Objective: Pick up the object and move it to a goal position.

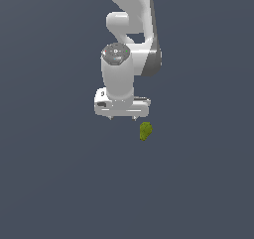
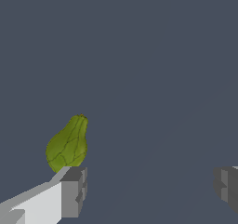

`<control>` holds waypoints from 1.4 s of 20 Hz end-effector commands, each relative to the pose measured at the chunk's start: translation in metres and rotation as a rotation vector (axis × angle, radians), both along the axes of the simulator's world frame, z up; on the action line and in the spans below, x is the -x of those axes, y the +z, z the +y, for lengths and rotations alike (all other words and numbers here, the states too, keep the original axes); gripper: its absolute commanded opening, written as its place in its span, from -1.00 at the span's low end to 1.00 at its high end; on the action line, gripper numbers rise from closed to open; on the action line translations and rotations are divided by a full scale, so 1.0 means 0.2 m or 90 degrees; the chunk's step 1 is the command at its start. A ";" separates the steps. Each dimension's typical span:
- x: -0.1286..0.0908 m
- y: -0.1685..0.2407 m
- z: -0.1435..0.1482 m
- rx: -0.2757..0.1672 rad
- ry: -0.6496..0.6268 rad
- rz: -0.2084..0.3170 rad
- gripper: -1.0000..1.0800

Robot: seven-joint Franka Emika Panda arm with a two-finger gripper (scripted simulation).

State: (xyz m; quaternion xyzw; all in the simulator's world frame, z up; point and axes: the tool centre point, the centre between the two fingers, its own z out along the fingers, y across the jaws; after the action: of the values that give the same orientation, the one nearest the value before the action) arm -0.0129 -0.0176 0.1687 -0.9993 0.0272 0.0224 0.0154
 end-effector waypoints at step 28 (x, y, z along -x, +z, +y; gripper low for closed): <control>0.05 -0.13 0.09 0.011 -0.078 0.025 0.92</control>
State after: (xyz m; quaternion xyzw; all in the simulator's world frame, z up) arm -0.0222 -0.0040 0.1452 -0.9960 0.0785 0.0421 0.0084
